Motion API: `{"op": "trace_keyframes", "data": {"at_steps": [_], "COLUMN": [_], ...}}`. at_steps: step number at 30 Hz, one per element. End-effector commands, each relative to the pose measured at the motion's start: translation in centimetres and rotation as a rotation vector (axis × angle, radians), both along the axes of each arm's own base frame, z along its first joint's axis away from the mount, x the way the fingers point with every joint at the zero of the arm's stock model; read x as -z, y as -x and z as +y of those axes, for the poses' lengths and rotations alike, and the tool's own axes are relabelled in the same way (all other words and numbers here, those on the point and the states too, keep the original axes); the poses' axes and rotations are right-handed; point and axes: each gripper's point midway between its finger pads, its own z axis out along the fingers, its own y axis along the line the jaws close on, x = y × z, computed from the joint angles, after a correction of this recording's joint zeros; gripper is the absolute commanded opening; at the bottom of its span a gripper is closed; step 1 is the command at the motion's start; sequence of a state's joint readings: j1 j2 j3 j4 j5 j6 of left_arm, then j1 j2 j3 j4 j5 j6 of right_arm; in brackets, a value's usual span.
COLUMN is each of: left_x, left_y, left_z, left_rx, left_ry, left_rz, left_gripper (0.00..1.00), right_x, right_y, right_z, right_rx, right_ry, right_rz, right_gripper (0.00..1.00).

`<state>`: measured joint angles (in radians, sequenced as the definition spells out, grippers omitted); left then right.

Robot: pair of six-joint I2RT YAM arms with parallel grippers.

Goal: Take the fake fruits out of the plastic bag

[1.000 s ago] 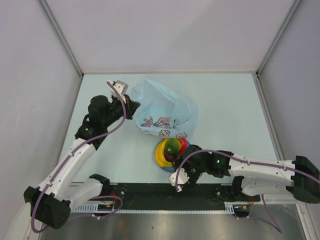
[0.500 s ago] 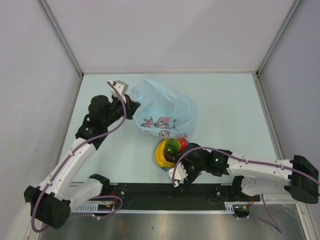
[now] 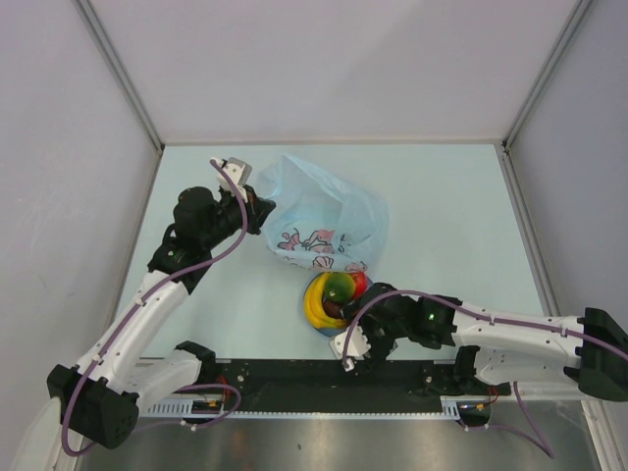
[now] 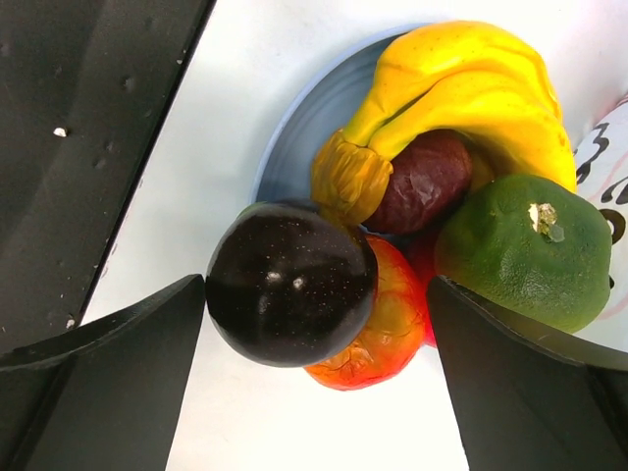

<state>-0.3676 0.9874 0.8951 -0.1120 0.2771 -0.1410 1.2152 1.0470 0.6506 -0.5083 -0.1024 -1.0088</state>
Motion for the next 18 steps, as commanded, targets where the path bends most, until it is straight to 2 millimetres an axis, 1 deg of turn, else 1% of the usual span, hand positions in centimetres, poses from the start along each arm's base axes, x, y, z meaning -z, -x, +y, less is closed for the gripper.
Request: {"op": "trace_keyframes", "data": {"at_steps": [1, 6, 8, 9, 13, 18], "left_x": [-1.2, -1.2, -1.3, -1.3, -1.3, -1.1], "left_y": [0.1, 0.1, 0.1, 0.1, 0.1, 0.2], "left_z": [-0.1, -0.1, -0.1, -0.1, -0.2, -0.1], "left_rx": [0.013, 0.013, 0.013, 0.013, 0.014, 0.012], "left_ry": [0.04, 0.039, 0.04, 0.04, 0.042, 0.04], "left_rz": [-0.038, -0.037, -0.04, -0.038, -0.036, -0.029], "left_gripper": [0.04, 0.04, 0.04, 0.04, 0.04, 0.04], "right_x": [-0.6, -0.6, -0.8, -1.0, -0.6, -0.1], "right_y": [0.2, 0.4, -0.5, -1.2, -2.5, -2.8], "right_z": [0.5, 0.2, 0.3, 0.5, 0.8, 1.1], "right_rx": [0.003, 0.002, 0.032, 0.05, 0.057, 0.06], "right_ry": [-0.03, -0.016, -0.024, -0.041, -0.034, -0.027], "right_rz": [0.012, 0.016, -0.008, -0.02, -0.043, -0.035], "right_gripper": [1.0, 1.0, 1.0, 1.0, 1.0, 1.0]}}
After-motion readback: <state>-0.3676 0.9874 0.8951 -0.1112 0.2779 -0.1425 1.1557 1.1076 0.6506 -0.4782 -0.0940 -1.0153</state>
